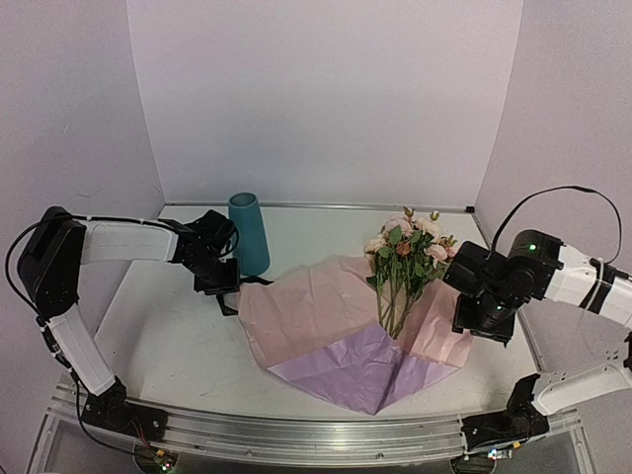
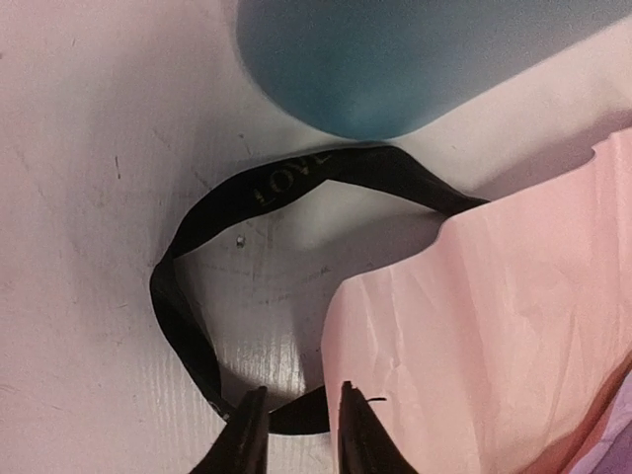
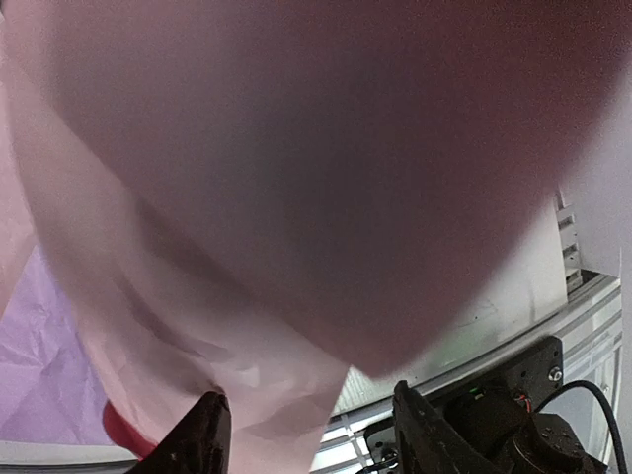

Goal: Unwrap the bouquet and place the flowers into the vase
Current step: Unfold the wrapping paper at the center of the board.

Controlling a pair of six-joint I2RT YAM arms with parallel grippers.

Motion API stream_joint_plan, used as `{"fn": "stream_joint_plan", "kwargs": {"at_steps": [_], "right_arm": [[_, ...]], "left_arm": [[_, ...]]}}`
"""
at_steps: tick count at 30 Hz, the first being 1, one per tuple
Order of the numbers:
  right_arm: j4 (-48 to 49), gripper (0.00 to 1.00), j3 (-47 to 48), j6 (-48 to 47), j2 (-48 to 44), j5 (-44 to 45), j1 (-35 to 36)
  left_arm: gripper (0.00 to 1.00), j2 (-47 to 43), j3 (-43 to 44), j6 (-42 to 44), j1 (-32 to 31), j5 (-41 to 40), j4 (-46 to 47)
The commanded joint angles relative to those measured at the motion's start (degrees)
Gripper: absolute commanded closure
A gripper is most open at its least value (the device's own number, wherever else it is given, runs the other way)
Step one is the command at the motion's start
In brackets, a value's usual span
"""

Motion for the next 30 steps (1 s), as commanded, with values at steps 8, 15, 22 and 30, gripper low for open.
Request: {"fn": "stream_joint_plan", "kwargs": {"at_steps": [8,15,22,30], "right_arm": [[-0.61,0.29,6.71,-3.87,-3.55,0.09,0.28],[-7.24,0.22,14.49,-3.94,-0.68,6.20,0.26],[-11.20,0.14,17.08,0.04,-2.82,8.96,0.22],[5.46,0.26,15.09,-11.06,-3.09,4.99,0.17]], "left_arm": [[0.46,-14.42,0.50,1.39,-0.14,-0.54,0.35],[0.46,-14.08,4.10,3.88,-2.98,1.66,1.11],[0.46,-11.85,7.39,6.27,-7.27,3.00,3.03],[0.46,-7.77,10.09,9.31,-8.99,6.84,5.66]]}}
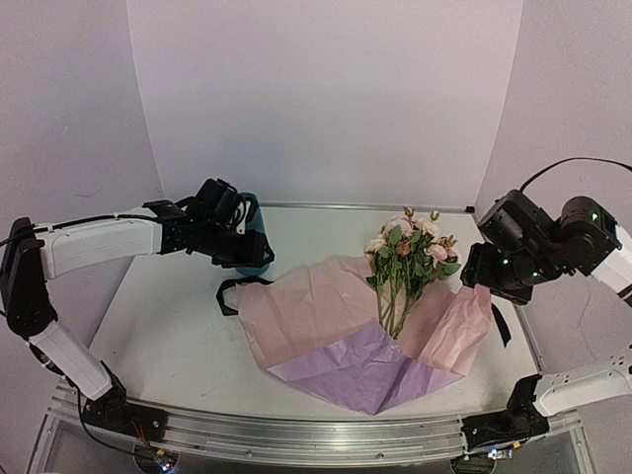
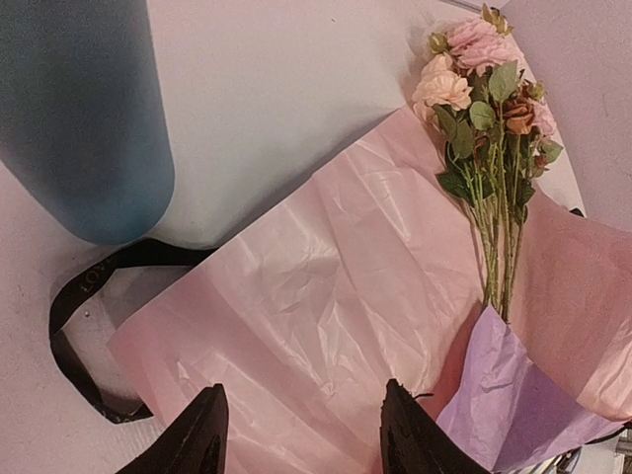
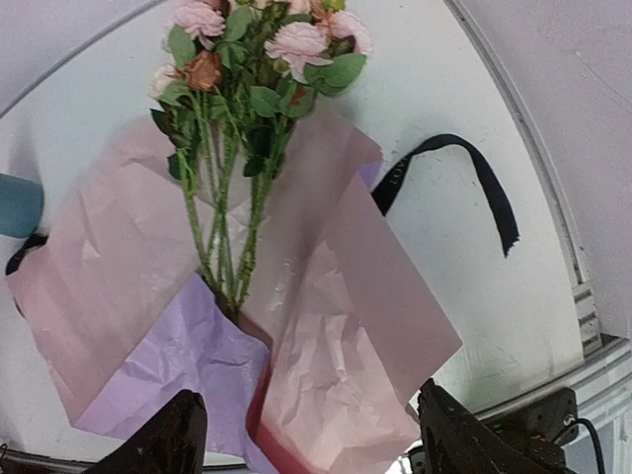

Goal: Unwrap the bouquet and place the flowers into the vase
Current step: Unfold the wrapping paper at the center of the board.

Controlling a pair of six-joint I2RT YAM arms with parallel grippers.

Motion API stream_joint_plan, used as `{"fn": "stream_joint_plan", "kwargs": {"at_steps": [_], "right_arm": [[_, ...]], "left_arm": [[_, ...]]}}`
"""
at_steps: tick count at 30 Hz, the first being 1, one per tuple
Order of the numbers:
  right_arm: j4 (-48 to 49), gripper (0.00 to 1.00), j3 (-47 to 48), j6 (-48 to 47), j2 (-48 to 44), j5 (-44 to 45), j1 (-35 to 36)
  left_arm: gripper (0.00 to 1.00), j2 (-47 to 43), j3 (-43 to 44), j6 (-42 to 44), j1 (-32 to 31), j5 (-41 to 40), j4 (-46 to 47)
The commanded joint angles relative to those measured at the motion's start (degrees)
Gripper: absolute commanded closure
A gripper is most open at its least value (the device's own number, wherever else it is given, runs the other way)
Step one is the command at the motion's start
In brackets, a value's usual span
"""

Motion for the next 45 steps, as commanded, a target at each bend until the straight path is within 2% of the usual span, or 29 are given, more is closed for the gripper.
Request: {"fn": "stream_joint_plan", "kwargs": {"at_steps": [1,5,9,14,21,23,25,28,45], "right_arm": [[8.90,0.27,-0.19,-8.35,3.46,-1.70,0.14],[9.45,0.25,3.67,-11.39,11.68,-3.00,0.13],[2.04,0.27,6.51,-5.97,17.23,-0.92,-0.35],[-1.18,0.25,3.58,-2.07,14.66,0.87,-1.25],[-3.05,0.23,1.35,-2.07,9.89,0.99,-3.88],[-4.98,0.18,0.65,-0.36,9.20,1.32,-4.56],[-8.23,0.07,-0.27,2.88,8.52,1.79,-5.55],[-8.65,0.04,-1.53,3.79,6.72,1.51,-6.56],[-5.89,0.05,11.11,-9.86,5.44,9.75,-6.84]], "left_arm": [[0.46,2.88,4.53,3.46,-1.02,2.78,3.18],[0.45,5.77,7.18,5.05,-1.24,3.45,3.66],[0.44,9.50,10.79,6.71,-1.43,6.93,4.50],[0.44,14.53,16.78,7.07,-2.81,11.85,5.26],[0.44,20.34,22.45,6.80,-7.12,19.73,7.48],[0.43,21.72,23.94,6.98,-8.71,20.92,7.79],[0.43,23.39,25.54,7.04,-10.03,22.73,8.31],[0.44,25.72,28.26,6.90,-11.76,25.44,8.89],[0.43,35.58,37.45,6.59,-18.44,32.31,10.40]]}}
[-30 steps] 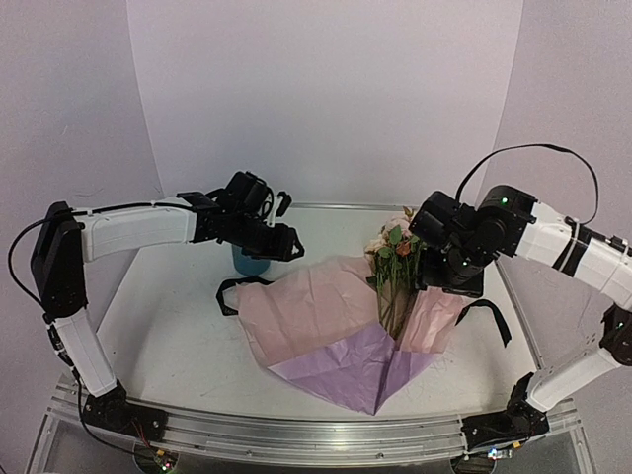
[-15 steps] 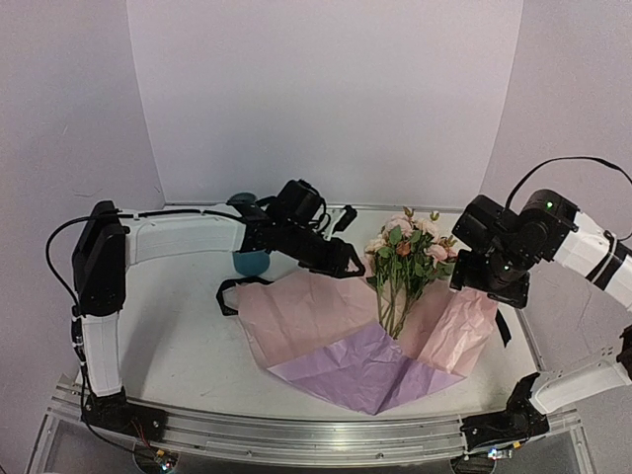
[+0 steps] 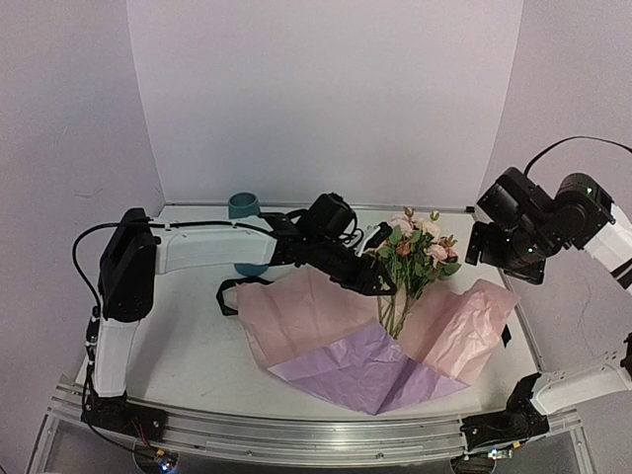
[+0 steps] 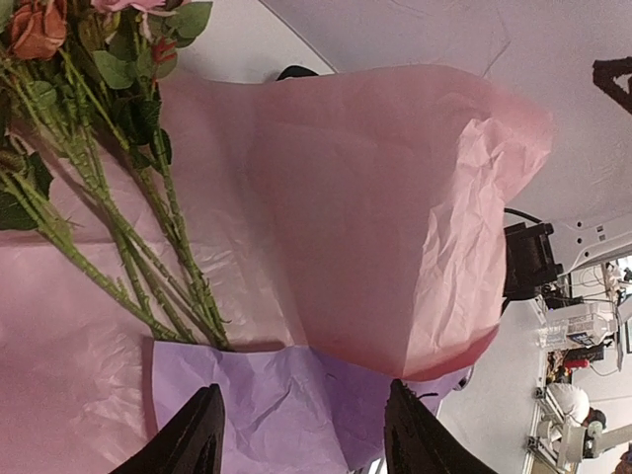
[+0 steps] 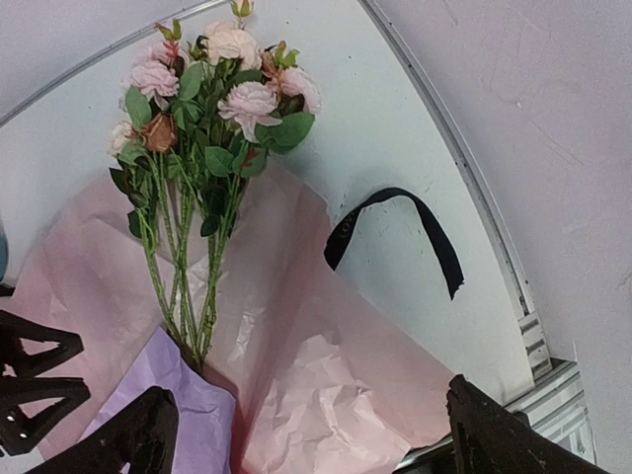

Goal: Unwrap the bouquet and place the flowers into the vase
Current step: Unfold the wrapping paper at the center of the board, then move the wrapping paper to the center of the board.

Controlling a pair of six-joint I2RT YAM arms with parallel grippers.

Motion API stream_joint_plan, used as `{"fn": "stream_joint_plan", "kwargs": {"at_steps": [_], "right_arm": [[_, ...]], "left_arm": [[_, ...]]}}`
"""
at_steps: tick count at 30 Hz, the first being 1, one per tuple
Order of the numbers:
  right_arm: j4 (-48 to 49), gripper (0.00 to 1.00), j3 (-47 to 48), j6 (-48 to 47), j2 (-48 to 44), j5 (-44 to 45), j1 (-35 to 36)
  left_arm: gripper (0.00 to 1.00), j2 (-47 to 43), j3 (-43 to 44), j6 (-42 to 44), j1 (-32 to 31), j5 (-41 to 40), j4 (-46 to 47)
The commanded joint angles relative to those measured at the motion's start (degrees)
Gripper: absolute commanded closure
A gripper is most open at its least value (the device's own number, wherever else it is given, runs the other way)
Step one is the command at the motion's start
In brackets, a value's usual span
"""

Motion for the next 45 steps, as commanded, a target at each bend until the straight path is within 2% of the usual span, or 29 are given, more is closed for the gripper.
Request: {"fn": "stream_joint_plan", "kwargs": {"at_steps": [1,4,6,9,13,20,26,31,39,45], "right_arm": [[-1.13,0.05,3.34,-5.03,0.14,4.13,-0.22],[3.60,0.08,2.97,-9.00,-0.64,2.31,-0.23],[7.99,0.14,1.74,-10.61,-1.01,-0.44,-0.22],[12.44,0.24,-0.75,-11.37,-0.56,-4.06,-0.23],[15.88,0.31,-4.36,-9.68,1.34,-8.10,-0.21],[19.66,0.41,-10.71,-6.01,6.71,-13.57,-1.19],[26.55,0.56,-18.88,-4.60,8.30,-19.95,-5.96],[32.18,0.51,-23.31,-7.24,8.65,-23.73,-10.36],[37.97,0.40,-25.17,-21.06,10.54,-30.80,-22.07],[42.35,0.35,-25.90,-29.86,14.06,-37.57,-31.94]], "left_arm": [[0.44,2.80,4.87,0.24,-2.28,4.09,2.11],[0.44,3.65,5.25,0.16,-3.12,4.30,2.11],[0.44,3.45,4.90,0.21,-3.25,3.51,2.16],[0.44,2.16,3.73,1.17,-3.17,0.02,2.11],[0.44,-0.42,1.08,2.42,-2.51,-6.38,1.99],[0.44,-3.15,-2.83,1.48,3.54,-9.54,1.65],[0.44,-3.46,-4.39,3.43,9.83,-10.68,0.75],[0.40,-0.90,-2.13,6.35,12.72,-12.36,-1.87],[0.35,5.04,3.11,11.22,15.81,-13.58,-4.86],[0.33,9.48,8.04,13.62,16.82,-13.89,-6.35]]}}
